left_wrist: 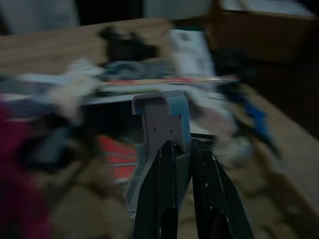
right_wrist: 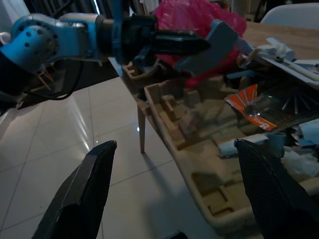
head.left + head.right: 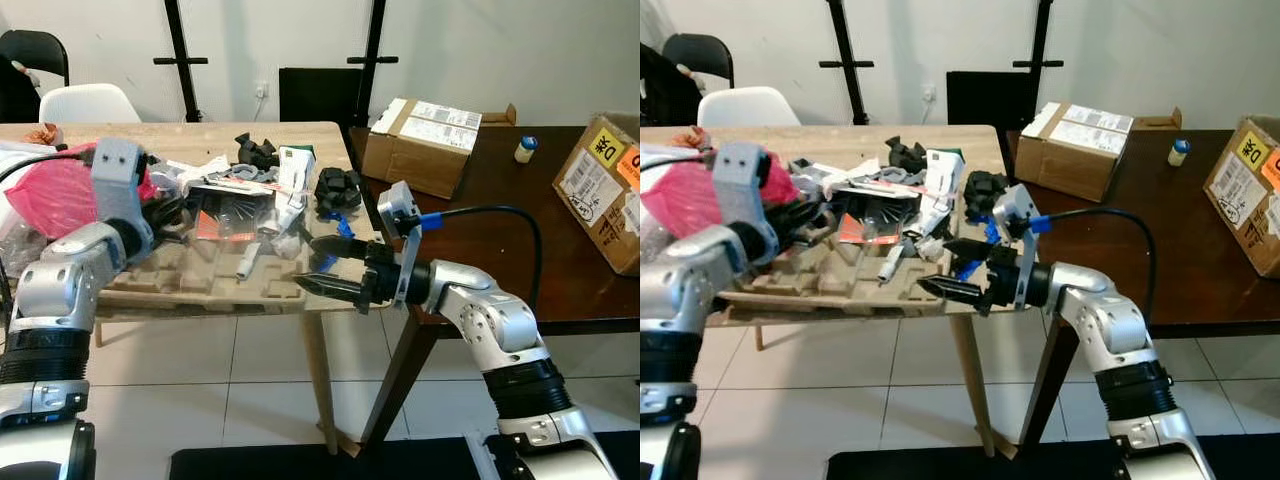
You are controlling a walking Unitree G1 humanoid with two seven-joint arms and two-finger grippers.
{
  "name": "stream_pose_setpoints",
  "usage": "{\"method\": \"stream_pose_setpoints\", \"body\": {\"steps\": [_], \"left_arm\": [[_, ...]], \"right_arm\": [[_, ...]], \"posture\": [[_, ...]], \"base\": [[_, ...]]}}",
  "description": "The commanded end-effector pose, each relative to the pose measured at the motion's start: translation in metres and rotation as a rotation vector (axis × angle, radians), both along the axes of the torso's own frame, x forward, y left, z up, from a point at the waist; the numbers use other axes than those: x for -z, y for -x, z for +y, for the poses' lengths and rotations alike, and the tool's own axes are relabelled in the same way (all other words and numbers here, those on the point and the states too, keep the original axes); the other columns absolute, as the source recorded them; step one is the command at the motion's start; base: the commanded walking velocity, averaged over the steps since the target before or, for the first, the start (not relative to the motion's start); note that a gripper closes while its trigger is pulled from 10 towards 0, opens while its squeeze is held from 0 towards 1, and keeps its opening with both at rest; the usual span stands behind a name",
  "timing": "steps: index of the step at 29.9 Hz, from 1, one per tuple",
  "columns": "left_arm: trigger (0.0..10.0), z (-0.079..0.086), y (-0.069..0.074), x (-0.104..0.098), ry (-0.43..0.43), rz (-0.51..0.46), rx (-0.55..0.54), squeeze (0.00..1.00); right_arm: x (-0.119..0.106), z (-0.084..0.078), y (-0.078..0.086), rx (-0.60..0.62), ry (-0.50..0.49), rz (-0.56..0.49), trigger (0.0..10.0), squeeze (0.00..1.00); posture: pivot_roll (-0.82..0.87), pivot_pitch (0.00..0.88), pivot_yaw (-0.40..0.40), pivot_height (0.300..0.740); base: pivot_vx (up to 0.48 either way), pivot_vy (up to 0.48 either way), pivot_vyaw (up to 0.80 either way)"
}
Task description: Picking trash to rubbish bin
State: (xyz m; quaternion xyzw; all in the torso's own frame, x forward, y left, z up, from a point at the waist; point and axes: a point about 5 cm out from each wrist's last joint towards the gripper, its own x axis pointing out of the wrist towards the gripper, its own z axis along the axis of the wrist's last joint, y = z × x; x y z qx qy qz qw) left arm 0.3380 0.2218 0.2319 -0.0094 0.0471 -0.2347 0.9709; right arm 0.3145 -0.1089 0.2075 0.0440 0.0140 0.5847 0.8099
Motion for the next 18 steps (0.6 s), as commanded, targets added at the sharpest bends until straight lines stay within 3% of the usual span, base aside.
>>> {"method": "stream_pose_setpoints", "body": {"steps": [1,2,3,4,6,8,12,14,18], "left_arm": [[0.0,-0.002,0.009,0.002,0.008,0.02,0.094,0.0],[0.0,-0.015,0.025,-0.005,0.151,0.0,0.284,0.0],[0.0,-0.015,0.025,-0.005,0.151,0.0,0.284,0.0],[0.0,-0.022,0.036,-0.015,0.267,-0.036,0.41,0.0],[0.0,-0.024,0.039,-0.018,0.303,-0.05,0.442,0.0],[0.0,-0.024,0.048,-0.028,0.435,-0.088,0.534,0.0],[0.0,-0.025,0.058,-0.036,0.528,-0.117,0.648,0.0],[0.0,-0.027,0.063,-0.032,0.494,-0.09,0.689,0.0],[0.0,-0.036,0.084,0.011,0.181,0.189,0.776,0.0]], "right_arm": [[-0.002,-0.001,-0.002,0.007,-0.01,0.0,10.0,0.0],[-0.003,-0.001,-0.002,0.007,-0.012,-0.001,10.0,0.0],[-0.003,-0.001,-0.002,0.007,-0.012,-0.001,10.0,0.0],[-0.003,-0.001,-0.002,0.008,-0.012,-0.001,10.0,0.0],[-0.003,-0.002,-0.002,0.009,-0.012,-0.001,10.0,0.0],[-0.005,-0.003,-0.001,0.01,-0.024,0.001,10.0,0.0],[-0.007,-0.004,-0.001,0.01,-0.048,0.005,10.0,0.0],[-0.009,-0.005,-0.001,0.008,-0.066,0.009,10.0,0.0],[-0.019,-0.012,0.013,-0.08,-0.202,0.064,10.0,0.0]], "posture": [[-0.06,0.03,0.007,0.74],[-0.07,0.031,0.008,0.74],[-0.07,0.031,0.008,0.74],[-0.07,0.031,0.008,0.74],[-0.07,0.031,0.008,0.74],[-0.07,0.033,0.008,0.74],[-0.07,0.034,0.009,0.74],[-0.07,0.034,0.009,0.74],[-0.07,0.035,0.012,0.74]], "base": [[0.0,0.0,0.0],[0.0,0.0,0.0],[0.0,0.0,0.0],[0.0,0.0,0.0],[0.0,0.0,0.0],[0.0,0.0,0.0],[0.0,0.0,0.0],[0.0,0.0,0.0],[0.0,0.0,0.0]]}}
